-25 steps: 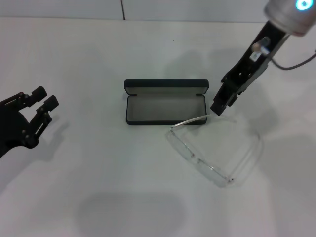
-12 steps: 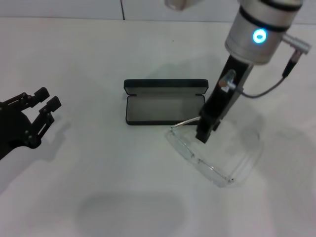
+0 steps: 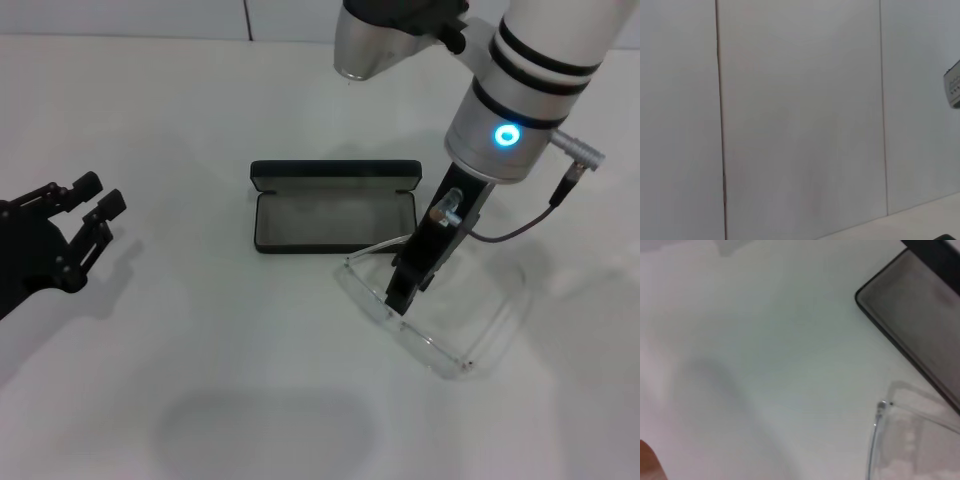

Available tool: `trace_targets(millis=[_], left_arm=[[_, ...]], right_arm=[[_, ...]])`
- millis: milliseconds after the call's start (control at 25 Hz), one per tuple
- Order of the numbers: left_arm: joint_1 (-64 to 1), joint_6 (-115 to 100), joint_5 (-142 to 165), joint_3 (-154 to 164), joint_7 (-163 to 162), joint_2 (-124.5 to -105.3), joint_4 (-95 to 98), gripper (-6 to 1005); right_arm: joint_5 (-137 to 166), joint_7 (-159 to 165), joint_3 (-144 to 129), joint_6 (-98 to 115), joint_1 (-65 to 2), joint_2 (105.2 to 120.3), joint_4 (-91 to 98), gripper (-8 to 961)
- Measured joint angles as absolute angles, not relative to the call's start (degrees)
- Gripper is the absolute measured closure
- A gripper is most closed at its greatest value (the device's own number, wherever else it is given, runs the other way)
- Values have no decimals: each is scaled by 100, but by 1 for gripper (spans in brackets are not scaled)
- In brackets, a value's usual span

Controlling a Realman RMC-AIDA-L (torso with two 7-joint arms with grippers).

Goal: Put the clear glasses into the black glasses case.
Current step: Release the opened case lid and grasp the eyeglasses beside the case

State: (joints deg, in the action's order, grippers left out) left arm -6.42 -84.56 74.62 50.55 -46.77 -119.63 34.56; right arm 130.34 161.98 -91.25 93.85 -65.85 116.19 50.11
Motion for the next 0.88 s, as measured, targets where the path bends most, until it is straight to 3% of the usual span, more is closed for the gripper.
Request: trace_targets(millis=[880], left_arm=[[-765, -8279, 7462, 5060, -4410, -11967, 3155, 722]], right_arm=[[12348, 16266, -9984, 8335, -6388, 11619, 4506, 577]])
